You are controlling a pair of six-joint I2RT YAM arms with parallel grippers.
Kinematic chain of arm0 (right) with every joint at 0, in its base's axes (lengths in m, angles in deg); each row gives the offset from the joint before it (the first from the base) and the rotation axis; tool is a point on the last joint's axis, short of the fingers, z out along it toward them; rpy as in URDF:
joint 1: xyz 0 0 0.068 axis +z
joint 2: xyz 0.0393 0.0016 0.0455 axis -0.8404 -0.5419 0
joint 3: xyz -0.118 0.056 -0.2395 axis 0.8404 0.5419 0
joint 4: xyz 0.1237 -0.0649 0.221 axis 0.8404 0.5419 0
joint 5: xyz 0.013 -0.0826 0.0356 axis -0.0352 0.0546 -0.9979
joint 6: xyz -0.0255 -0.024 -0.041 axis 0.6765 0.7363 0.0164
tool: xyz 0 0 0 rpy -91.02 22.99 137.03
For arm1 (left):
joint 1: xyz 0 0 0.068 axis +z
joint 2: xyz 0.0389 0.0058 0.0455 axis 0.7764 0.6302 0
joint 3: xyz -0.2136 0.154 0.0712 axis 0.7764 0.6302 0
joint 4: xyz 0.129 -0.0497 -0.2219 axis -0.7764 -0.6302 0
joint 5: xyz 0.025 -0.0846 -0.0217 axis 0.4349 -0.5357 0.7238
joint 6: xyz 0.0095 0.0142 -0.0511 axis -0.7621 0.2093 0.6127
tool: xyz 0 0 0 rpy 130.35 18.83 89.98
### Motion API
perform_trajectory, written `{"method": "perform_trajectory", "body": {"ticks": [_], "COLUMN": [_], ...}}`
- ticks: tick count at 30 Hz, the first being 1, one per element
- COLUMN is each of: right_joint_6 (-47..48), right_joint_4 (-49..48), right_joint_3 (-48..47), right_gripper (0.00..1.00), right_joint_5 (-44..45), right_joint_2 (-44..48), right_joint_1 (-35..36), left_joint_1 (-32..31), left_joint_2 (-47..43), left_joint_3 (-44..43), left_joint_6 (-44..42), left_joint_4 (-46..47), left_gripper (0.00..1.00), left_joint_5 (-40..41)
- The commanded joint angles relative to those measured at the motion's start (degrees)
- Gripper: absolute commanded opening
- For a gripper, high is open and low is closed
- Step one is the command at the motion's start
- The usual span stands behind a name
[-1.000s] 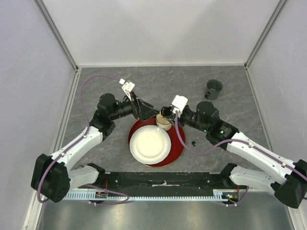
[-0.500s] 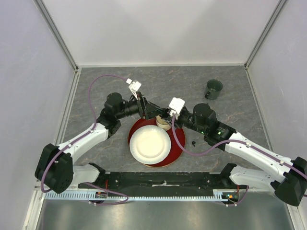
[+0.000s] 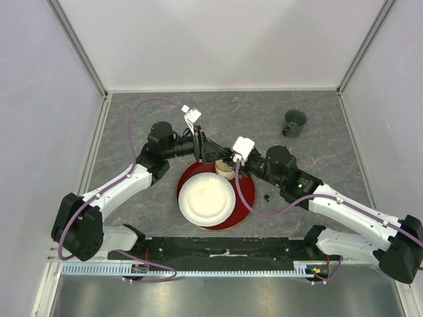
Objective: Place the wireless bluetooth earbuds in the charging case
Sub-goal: Adjust the charging case.
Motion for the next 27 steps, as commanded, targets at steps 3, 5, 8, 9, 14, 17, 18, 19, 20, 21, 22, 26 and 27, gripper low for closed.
{"method": "perform_trajectory", "body": {"ticks": [3,5,8,9,14,17,18,19,20,21,22,26,27], "right_joint_6": [1.5,1.7,1.7,1.7,1.9,2.2,2.3,2.3,2.3,2.3,2.4,2.3,2.2], "right_joint_4": [-6.2,-6.7,-7.0,-7.0,-7.2,-7.3,-7.5,-7.6,-7.6,-7.8,-7.8,-8.2,-8.3], "right_joint_3": [1.1,1.5,1.6,1.6,1.8,1.9,1.9,1.9,2.0,2.0,2.0,2.0,2.0], "right_gripper": [0.0,0.01,0.01,0.01,0.01,0.01,0.01,0.01,0.01,0.01,0.01,0.02,0.02], "right_joint_5": [3.2,3.5,3.6,3.6,3.4,3.2,3.3,3.3,3.2,3.3,3.2,3.1,2.8], "right_joint_2": [2.2,2.8,3.1,3.1,3.2,3.0,3.1,3.0,3.0,2.9,2.8,2.5,2.4], "right_joint_1": [0.9,0.9,1.0,1.2,1.6,1.8,1.9,2.0,2.0,2.1,2.1,2.3,2.3], "left_joint_1": [-0.4,-0.3,-0.3,-0.3,-0.7,-0.9,-0.9,-1.0,-1.0,-1.1,-1.2,-1.3,-1.5], "left_joint_2": [0.0,0.1,0.6,0.6,1.3,1.5,1.6,1.8,1.8,2.0,2.2,2.5,2.8], "left_joint_3": [-4.1,-4.4,-4.9,-5.0,-5.1,-5.2,-5.2,-5.3,-5.3,-5.4,-5.4,-5.5,-5.6], "left_joint_6": [-4.2,-5.2,-5.7,-5.7,-5.3,-5.1,-5.0,-5.0,-5.0,-4.9,-4.8,-4.6,-4.5], "left_joint_4": [-6.3,-8.4,-9.6,-9.6,-8.9,-8.4,-8.3,-8.3,-8.3,-8.1,-8.0,-7.4,-7.4], "left_gripper": [0.59,0.59,0.59,0.59,0.58,0.55,0.53,0.52,0.52,0.49,0.47,0.25,0.21], "left_joint_5": [-2.8,-2.1,-1.6,-1.6,-1.9,-1.8,-1.8,-1.9,-2.0,-2.1,-2.1,-2.4,-2.4]}}
